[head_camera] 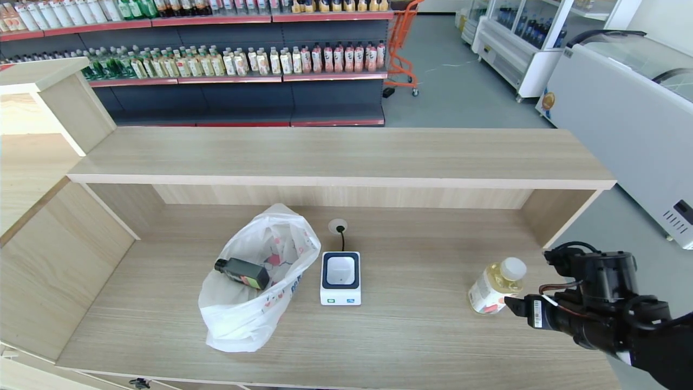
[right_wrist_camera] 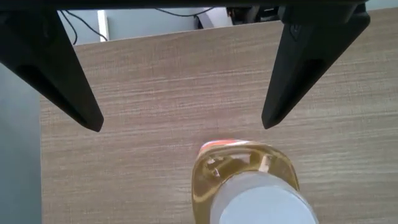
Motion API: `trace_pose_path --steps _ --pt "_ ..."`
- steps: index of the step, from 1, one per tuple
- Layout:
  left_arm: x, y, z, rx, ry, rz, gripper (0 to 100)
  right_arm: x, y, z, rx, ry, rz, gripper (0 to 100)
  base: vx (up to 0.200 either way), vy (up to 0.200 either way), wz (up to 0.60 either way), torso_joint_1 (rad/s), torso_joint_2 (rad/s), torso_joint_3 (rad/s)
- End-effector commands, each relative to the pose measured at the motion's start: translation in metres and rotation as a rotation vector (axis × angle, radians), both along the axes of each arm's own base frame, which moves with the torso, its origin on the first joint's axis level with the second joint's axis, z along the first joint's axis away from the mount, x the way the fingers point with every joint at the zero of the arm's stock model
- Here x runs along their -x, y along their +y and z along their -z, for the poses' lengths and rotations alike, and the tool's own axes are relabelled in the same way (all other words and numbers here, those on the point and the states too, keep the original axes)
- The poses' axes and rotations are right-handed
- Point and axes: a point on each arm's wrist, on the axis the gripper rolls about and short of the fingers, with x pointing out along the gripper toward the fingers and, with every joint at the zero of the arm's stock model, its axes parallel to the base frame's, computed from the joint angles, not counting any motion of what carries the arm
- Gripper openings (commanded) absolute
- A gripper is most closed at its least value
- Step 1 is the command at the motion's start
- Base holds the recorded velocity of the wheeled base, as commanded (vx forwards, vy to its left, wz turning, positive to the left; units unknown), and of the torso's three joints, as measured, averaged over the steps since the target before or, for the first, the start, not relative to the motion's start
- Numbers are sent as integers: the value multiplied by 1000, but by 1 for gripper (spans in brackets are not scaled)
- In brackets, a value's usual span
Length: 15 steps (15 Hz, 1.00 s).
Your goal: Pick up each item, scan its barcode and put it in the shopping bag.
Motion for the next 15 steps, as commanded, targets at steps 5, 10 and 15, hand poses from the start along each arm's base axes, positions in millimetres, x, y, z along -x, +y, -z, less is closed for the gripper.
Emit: trace_pose_path --steps 5,10,15 --pt "0 0 0 0 -1 0 100 -32 22 46 11 -14 -101 100 0 0 0 0 0 0" --pt "0 0 0 0 0 0 100 -53 35 62 79 -111 -245 100 0 0 0 0 0 0" --pt "0 0 0 0 -1 0 100 -71 46 68 86 -188 -324 0 0 0 0 0 0 0"
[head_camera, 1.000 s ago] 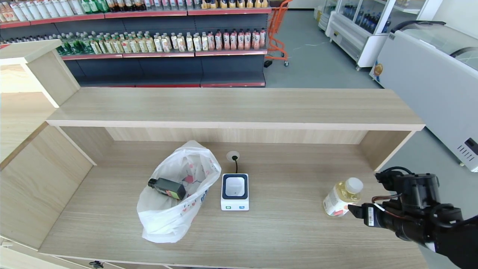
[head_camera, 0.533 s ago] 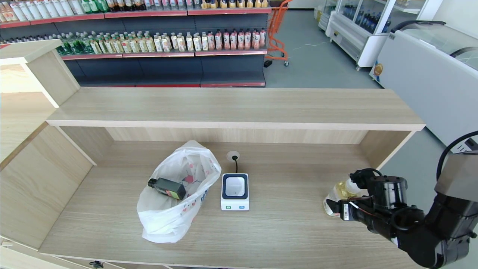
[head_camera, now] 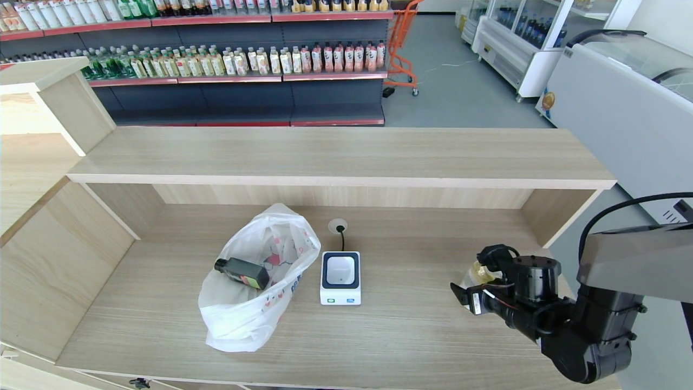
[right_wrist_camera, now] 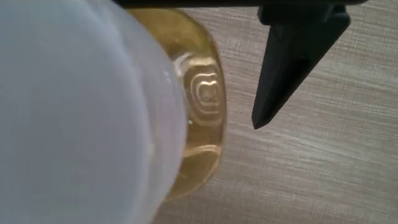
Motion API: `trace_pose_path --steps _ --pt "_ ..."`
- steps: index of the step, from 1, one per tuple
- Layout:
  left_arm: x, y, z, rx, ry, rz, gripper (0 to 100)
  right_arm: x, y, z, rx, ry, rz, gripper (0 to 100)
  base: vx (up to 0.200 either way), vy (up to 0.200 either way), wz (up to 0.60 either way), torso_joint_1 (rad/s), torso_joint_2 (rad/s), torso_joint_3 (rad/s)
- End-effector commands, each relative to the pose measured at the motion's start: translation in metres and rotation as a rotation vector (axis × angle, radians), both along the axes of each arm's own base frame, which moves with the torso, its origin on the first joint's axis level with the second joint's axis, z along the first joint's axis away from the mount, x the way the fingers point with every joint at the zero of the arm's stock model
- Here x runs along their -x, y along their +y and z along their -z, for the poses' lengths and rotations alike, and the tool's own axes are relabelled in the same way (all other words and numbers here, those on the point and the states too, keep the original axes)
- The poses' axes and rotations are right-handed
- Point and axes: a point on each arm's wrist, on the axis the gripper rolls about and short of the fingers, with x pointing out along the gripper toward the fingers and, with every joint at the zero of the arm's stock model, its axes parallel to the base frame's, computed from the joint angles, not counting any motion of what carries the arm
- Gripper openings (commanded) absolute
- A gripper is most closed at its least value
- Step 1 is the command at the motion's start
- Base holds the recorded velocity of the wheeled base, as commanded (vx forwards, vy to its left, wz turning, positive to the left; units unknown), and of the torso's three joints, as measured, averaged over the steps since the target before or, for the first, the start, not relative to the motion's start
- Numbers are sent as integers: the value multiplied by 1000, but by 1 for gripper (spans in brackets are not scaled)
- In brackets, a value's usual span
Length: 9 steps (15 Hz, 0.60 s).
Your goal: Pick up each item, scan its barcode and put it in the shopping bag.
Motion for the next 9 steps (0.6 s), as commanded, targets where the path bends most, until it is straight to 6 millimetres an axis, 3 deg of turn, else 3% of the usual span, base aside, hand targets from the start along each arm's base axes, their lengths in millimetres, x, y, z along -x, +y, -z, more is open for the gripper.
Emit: trace_pose_path --steps 1,9 --pt "0 0 0 0 0 0 100 -6 3 7 13 -9 -40 0 0 0 0 0 0 0" --pt "0 0 0 0 -1 0 100 -26 5 2 79 -125 -68 0 0 0 0 0 0 0"
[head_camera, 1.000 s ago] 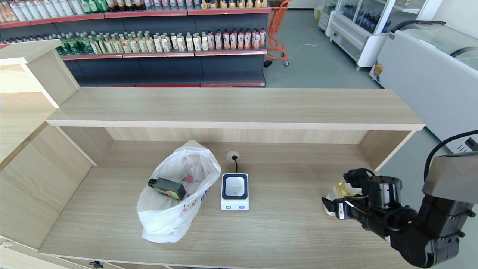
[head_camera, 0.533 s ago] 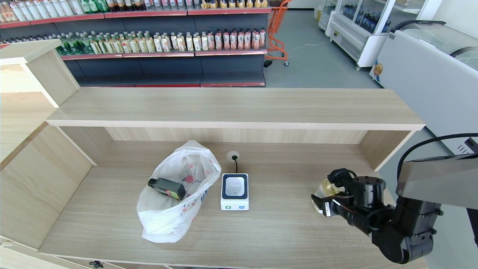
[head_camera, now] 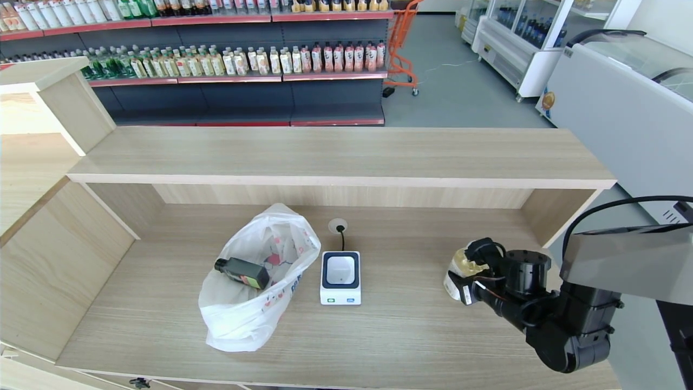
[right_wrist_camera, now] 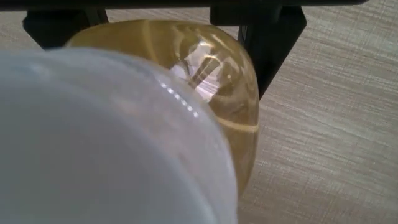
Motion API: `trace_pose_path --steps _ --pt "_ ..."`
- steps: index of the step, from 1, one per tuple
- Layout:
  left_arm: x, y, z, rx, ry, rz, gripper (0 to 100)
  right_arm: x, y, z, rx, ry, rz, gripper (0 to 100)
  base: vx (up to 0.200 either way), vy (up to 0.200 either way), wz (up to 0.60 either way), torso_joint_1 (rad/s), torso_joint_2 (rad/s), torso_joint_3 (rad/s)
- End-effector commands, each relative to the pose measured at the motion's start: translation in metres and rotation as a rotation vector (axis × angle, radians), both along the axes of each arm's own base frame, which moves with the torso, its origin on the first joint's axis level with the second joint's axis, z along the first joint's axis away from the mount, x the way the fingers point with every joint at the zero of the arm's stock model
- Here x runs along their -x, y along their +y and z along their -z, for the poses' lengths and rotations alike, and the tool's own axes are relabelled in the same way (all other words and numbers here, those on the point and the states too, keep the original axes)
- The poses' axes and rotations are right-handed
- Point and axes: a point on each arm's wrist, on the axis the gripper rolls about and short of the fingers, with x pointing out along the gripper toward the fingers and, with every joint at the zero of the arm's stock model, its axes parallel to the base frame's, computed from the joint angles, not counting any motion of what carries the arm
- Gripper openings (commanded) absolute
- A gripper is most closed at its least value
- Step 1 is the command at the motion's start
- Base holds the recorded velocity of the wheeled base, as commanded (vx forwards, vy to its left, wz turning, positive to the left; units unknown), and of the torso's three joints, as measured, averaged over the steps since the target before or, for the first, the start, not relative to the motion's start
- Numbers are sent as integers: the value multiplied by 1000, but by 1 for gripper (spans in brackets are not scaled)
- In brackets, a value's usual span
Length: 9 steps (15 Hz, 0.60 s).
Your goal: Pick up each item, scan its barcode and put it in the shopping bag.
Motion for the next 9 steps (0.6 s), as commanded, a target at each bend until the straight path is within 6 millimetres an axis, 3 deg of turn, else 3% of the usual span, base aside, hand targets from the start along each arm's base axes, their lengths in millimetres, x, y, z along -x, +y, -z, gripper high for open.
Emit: trace_pose_path --steps 1,3,5,7,9 --pt "0 0 0 0 0 0 100 -7 1 -4 -9 -33 4 0 0 0 0 0 0 0" --pt "0 0 0 0 -1 0 100 -15 -1 -22 -70 -85 24 0 0 0 0 0 0 0" --pt "0 0 0 0 0 0 100 -6 3 -55 -205 -40 25 0 0 0 0 0 0 0" --pt "0 0 0 0 0 0 100 22 13 -101 -441 64 -124 0 0 0 0 0 0 0" --pt "0 0 0 0 0 0 100 52 10 -136 -568 154 -374 0 0 0 0 0 0 0"
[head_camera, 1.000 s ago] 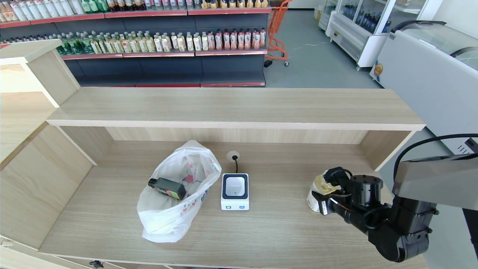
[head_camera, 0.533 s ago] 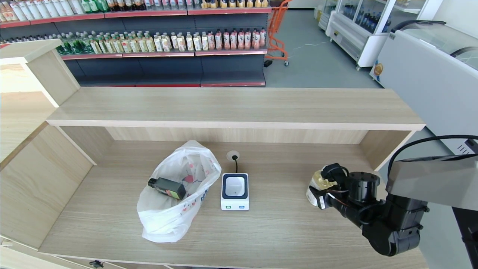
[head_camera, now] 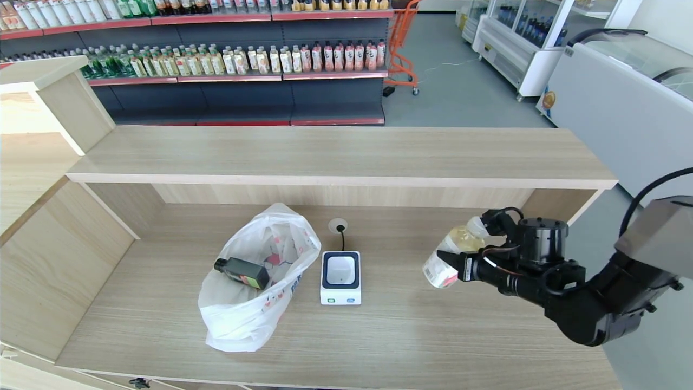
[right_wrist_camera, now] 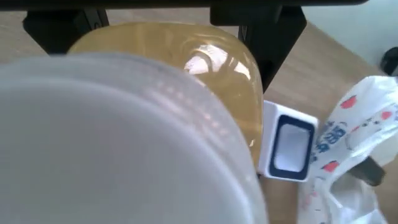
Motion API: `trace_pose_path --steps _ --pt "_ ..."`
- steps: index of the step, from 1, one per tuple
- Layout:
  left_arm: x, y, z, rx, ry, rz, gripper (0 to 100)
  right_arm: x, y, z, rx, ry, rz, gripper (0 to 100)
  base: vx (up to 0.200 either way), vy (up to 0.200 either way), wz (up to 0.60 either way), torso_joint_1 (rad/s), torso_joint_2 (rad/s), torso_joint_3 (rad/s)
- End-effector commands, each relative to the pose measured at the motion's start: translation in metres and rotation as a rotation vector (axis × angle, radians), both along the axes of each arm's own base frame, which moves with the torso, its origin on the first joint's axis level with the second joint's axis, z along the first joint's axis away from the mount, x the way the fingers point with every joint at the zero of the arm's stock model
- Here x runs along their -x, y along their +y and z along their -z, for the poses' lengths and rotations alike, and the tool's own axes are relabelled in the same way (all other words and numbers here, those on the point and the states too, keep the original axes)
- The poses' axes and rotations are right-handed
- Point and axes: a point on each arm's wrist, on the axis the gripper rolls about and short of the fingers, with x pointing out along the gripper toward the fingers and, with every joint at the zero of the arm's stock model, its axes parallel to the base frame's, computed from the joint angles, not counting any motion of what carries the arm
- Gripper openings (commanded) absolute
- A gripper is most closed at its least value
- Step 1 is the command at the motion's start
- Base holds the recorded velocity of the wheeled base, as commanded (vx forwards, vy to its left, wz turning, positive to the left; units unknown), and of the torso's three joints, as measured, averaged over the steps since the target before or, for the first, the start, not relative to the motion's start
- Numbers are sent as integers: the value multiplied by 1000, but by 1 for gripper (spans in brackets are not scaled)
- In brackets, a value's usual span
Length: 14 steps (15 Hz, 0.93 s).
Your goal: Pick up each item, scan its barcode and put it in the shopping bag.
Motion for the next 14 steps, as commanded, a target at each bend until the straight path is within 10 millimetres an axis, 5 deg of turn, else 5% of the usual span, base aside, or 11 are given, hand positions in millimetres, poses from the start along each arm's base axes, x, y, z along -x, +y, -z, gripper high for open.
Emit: trace_pose_path --steps 1,5,8,14 --pt "0 0 0 0 0 0 100 48 1 -71 -165 -13 -209 0 0 0 0 0 0 0" --pt "0 0 0 0 0 0 100 77 30 -83 -229 25 -323 0 0 0 0 0 0 0" --pt "0 0 0 0 0 0 100 109 38 -90 -262 39 -563 0 0 0 0 0 0 0" --pt "0 0 0 0 -2 0 100 120 40 -95 -250 9 -693 0 0 0 0 0 0 0"
